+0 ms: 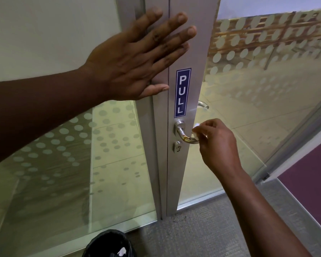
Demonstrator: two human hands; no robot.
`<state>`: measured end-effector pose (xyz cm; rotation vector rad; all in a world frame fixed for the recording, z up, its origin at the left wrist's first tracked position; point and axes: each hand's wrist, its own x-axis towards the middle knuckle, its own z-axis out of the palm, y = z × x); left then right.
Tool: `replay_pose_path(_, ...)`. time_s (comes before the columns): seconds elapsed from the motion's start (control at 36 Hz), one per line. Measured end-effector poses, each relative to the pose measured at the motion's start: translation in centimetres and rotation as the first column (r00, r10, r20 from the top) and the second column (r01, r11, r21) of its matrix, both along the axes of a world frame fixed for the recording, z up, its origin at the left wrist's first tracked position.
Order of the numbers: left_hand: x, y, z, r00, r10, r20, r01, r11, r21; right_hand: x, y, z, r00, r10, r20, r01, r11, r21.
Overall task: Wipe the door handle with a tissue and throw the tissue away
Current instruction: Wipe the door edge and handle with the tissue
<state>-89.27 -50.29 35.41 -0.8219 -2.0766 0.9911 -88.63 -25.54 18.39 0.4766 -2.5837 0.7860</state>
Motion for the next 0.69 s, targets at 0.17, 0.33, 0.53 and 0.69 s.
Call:
replay_pose_path(0.17,0.0,0.0,0.0,1.0,-0.005,-0.005,0.005,1.0,-0.017,-0.5,-1.5,1.1,0.991,0.134,0.024,-0.137,0.969,0.204)
replay_pose_path(0.33,-0.1,0.0,-0.1,0.999,-0.007,-0.053,0.004,0.998,-0.057,-1.1,-2.2,1.6,0.974,0.169,0.15,-0.212,0.913,0.348)
replay_pose_path(0.53,-0.2,-0.1,-0.1,0.998,-0.008,-0.06,0.004,0.998,-0.068,-0.3,-1.2,1.9,0.98,0.181,0.087,-0.2,0.894,0.4)
replay_pose_path(0.69,-0.1,0.0,0.0,0.999,-0.022,-0.048,0.019,0.998,-0.061,-0.4,1.3,2.0,0.977,0.183,0.108,-0.211,0.897,0.388)
